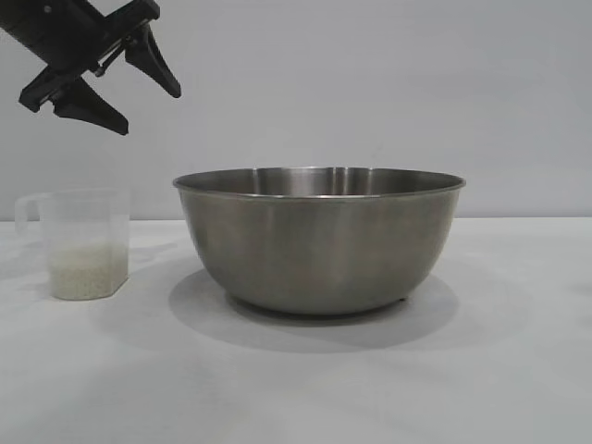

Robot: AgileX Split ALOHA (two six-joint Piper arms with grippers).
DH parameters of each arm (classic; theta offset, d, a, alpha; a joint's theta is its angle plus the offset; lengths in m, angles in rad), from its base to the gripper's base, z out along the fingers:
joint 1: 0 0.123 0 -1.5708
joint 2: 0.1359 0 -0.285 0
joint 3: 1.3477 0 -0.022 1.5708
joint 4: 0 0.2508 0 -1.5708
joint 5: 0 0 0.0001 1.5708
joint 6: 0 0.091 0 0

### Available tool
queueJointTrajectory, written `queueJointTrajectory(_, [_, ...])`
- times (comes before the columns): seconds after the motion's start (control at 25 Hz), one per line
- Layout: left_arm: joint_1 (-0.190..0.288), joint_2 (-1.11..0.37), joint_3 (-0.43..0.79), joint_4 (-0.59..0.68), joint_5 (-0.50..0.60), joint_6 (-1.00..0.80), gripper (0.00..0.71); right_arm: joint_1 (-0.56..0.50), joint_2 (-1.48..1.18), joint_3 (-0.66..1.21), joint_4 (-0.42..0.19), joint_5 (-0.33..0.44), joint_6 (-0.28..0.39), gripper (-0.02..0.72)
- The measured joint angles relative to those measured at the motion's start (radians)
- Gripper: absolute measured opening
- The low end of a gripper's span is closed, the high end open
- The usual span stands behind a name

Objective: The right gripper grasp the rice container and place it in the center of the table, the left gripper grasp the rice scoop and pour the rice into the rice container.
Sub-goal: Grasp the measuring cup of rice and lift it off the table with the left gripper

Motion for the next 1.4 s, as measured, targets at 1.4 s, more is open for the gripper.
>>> queueJointTrajectory(1.4, [0.000, 0.000, 0.000, 0.000, 0.000, 0.000, 0.496, 0.000, -1.203, 0.827, 0.097, -0.116, -0.043, 0.566])
